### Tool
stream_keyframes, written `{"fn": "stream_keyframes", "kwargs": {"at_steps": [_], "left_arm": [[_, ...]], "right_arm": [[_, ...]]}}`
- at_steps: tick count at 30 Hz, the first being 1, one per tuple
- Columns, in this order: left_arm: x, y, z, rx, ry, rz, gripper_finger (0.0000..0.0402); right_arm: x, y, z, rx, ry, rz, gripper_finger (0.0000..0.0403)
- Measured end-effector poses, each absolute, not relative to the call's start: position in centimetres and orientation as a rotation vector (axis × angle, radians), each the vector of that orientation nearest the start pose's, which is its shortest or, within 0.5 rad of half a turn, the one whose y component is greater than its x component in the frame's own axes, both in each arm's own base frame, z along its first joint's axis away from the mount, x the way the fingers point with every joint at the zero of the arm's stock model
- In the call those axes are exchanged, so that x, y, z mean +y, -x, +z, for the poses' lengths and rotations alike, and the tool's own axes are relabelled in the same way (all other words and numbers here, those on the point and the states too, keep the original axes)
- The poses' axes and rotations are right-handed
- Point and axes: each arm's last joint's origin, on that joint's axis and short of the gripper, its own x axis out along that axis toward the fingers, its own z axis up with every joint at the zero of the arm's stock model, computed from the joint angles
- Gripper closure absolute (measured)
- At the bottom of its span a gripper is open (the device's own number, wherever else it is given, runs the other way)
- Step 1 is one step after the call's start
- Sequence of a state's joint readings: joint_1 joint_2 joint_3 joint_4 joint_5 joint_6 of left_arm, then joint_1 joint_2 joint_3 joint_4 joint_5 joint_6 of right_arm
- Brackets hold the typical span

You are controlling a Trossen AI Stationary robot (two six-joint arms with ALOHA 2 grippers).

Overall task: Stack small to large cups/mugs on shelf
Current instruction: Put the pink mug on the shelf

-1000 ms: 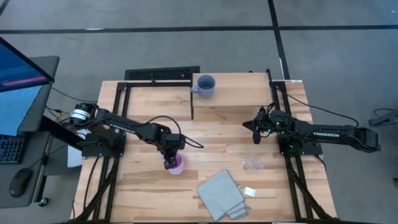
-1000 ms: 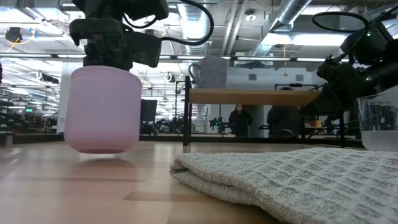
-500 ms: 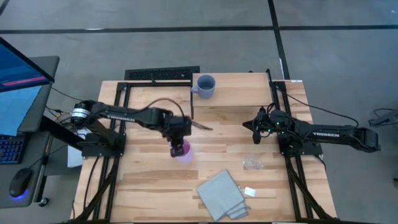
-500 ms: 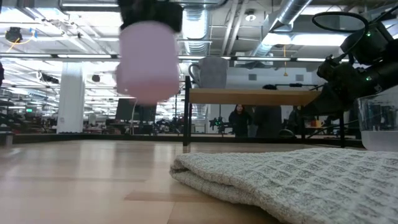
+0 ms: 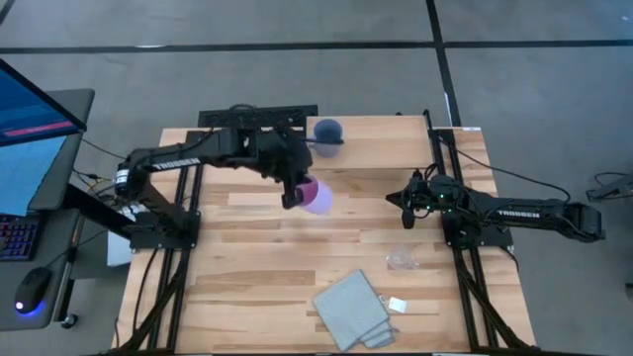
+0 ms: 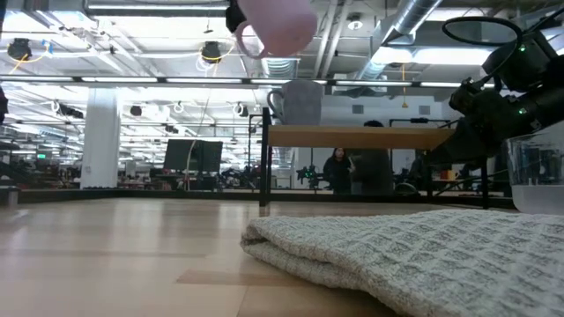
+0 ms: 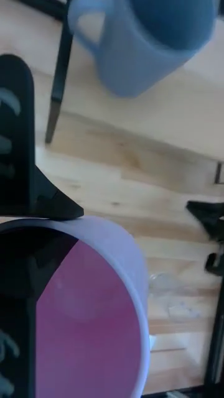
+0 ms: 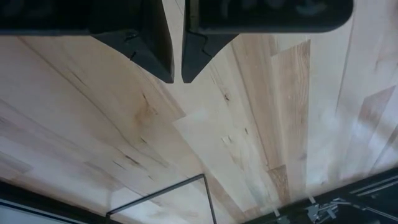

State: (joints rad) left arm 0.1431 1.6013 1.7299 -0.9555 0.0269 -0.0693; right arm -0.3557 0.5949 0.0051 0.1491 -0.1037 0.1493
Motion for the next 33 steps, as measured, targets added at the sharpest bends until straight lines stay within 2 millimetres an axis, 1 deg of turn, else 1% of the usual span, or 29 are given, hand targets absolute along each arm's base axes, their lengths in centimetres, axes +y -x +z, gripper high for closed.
{"fn": "stream_keyframes", "kwargs": {"at_steps": [2, 4, 6, 10, 19, 22, 26, 33], "left_arm": [[5.1, -32.4, 39.1, 0.825, 0.13, 0.146, 0.0401], [5.4, -32.7, 39.2, 0.819, 0.127, 0.143, 0.0401], [5.7, -33.0, 38.8, 0.849, 0.137, 0.14, 0.0401], [6.0, -34.5, 38.3, 0.89, 0.11, 0.121, 0.0401], [5.4, -39.5, 36.4, 1.034, 0.019, 0.018, 0.0401], [5.0, -41.5, 34.9, 1.069, -0.005, -0.01, 0.0401], [4.4, -43.7, 33.0, 1.117, -0.027, -0.043, 0.0401], [3.0, -46.7, 29.2, 1.177, -0.042, -0.08, 0.0401]], "right_arm": [[-4.1, -11.9, 12.4, 0.412, -0.247, -0.28, 0.0347], [-4.1, -11.9, 12.4, 0.411, -0.247, -0.28, 0.0347], [-4.1, -11.9, 12.4, 0.412, -0.247, -0.28, 0.0347], [-4.1, -11.9, 12.4, 0.412, -0.246, -0.28, 0.0347], [-4.1, -11.8, 12.3, 0.426, -0.249, -0.281, 0.0347], [-4.1, -11.8, 12.3, 0.427, -0.25, -0.281, 0.0347], [-4.1, -11.8, 12.2, 0.427, -0.25, -0.281, 0.0347], [-4.1, -11.8, 12.2, 0.431, -0.25, -0.281, 0.0347]]}}
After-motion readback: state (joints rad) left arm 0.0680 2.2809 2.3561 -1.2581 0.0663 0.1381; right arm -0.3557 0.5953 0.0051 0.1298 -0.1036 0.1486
